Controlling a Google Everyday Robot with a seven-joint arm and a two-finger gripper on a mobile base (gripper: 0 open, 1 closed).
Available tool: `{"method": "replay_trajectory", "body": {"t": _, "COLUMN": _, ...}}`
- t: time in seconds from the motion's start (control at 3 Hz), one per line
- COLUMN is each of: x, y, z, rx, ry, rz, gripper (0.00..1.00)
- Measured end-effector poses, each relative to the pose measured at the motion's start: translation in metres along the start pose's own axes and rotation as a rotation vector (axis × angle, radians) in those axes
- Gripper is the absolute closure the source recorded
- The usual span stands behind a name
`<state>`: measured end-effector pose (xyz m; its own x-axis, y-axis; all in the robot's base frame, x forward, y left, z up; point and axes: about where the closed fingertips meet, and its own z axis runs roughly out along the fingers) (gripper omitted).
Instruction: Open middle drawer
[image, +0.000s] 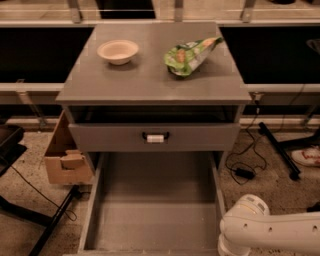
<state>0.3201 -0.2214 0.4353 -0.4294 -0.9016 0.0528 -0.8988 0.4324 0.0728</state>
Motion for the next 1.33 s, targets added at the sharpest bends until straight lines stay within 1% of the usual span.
{"method": "replay_trajectory", "body": {"t": 1.0, "x": 0.0, "y": 0.0, "z": 0.0001, "rx": 0.0, "ry": 0.0, "rz": 0.0, "gripper": 0.16}}
{"method": "replay_trajectory", "body": {"t": 1.33, "x": 0.0001, "y": 0.0, "z": 0.0001, "rx": 0.0, "ry": 0.0, "rz": 0.0, "gripper": 0.0}}
